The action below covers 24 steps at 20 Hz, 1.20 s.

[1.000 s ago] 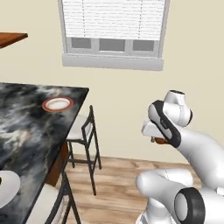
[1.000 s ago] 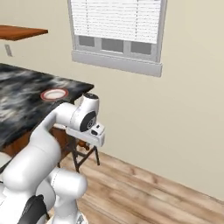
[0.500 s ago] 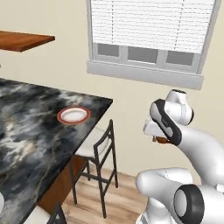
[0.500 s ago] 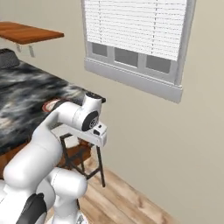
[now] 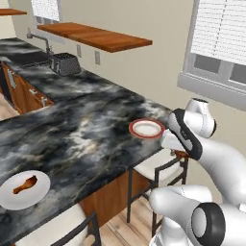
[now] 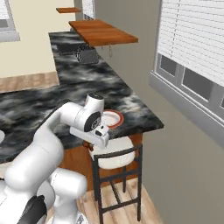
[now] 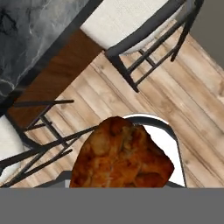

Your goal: Take the chicken drumsticks from the pan and place one on each plate on the dining counter.

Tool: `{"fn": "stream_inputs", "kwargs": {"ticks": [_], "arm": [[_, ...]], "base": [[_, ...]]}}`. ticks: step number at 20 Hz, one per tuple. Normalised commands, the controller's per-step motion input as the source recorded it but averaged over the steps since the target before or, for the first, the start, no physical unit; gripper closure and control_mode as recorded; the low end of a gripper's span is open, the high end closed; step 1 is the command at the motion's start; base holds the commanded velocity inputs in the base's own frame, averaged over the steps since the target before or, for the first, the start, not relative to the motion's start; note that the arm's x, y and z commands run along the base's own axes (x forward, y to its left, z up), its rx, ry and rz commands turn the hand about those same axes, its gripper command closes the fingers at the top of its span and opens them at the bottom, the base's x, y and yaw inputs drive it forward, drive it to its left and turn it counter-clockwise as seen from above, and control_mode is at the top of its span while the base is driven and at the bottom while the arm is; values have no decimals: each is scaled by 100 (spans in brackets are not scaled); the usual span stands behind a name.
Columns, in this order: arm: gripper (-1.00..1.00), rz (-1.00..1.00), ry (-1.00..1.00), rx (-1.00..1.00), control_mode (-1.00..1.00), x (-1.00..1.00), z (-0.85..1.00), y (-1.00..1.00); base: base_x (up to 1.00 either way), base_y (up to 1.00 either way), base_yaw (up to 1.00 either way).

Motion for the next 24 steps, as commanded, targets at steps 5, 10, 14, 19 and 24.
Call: {"fn": "stream_inputs", "kwargs": {"ticks": [5,10,14,19,24], "arm": [[100,0,0,0,100,0,0,0],[100,0,0,0,100,0,0,0],[100,0,0,0,100,0,0,0],[100,0,0,0,100,0,0,0],[100,0,0,0,100,0,0,0]], "base": [[68,-20,61],[41,-19,7],[1,0,0],[0,0,0],[1,0,0]]}}
